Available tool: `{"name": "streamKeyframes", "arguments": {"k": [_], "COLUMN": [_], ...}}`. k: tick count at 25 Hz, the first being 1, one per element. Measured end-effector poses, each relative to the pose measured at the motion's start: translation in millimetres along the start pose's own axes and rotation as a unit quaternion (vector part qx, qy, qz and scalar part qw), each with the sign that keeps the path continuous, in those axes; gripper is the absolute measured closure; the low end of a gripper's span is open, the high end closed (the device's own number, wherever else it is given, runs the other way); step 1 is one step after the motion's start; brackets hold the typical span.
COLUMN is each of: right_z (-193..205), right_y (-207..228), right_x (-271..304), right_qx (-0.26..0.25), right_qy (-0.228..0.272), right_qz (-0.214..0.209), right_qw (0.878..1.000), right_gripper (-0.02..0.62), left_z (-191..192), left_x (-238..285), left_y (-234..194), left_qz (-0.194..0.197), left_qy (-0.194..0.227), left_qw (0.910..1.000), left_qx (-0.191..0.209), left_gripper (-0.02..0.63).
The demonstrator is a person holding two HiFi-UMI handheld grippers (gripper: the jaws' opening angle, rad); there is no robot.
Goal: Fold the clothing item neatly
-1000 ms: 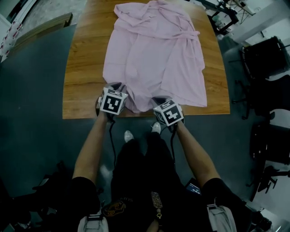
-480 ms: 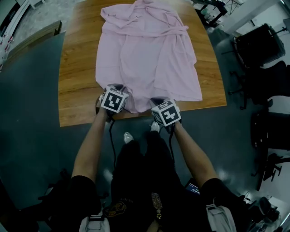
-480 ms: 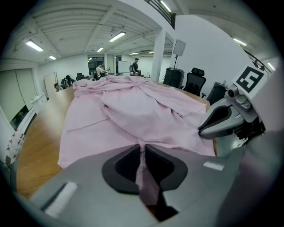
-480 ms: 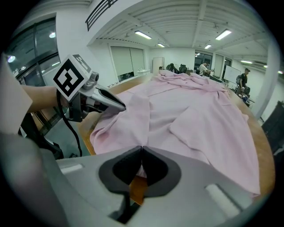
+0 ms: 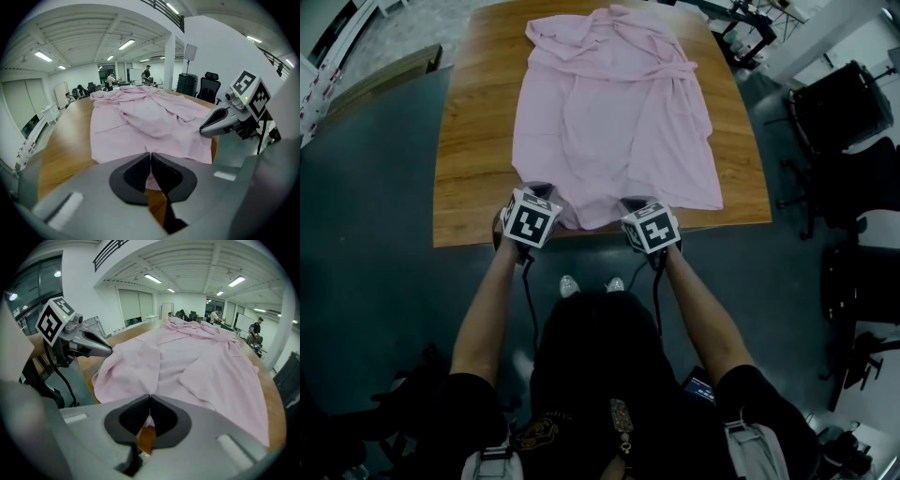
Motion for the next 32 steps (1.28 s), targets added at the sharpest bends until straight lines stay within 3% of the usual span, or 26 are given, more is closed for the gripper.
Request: {"name": "streamKeyframes", "arguments": {"k": [5,9,15,25,32], "right_z": [2,3,10,22,23], "right_y": [-9,-19,-38,-39,-30], "right_x": [2,0,-5,-9,-22], "right_qx": [-0.018,-0.023,-0.033,-0.024,-0.014], "right_qy": [0.004,0.009,0.005,-0.002,0.050], "right_qz": [-0.015,-0.031,-0.052,-0.052,-0.087], "right_qw": [1.000,0.999,0.998,0.998,0.995], "right_gripper": [0.586,0.586,0.586,0.586,0.572], "left_z": [39,84,127,137,121], "left_x": [-45,-66,-72,-77,-95], "left_y": [7,5,3,14,32], "left_qz": [-0.054,-0.092,-0.106,-0.103,-0.140], "left_qy": [0.000,-0.035,-0.064,-0.067,-0.025], "left_qw": [0.9976,0.9909,0.9784,0.9753,0.9743], "left_qx": [-0.044,-0.092,-0.166,-0.184,-0.175], "left_gripper": [0.588,0.588,0.588,0.586,0.537]}}
Point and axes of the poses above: the fingertips, and each gripper's own axes: x forward along the fingers, y to its right, z out of its underside, the point moved 10 cm from there along -x, backward along the fingers, and after that the axes turned 7 degrees about z, right-handed, at the moved point
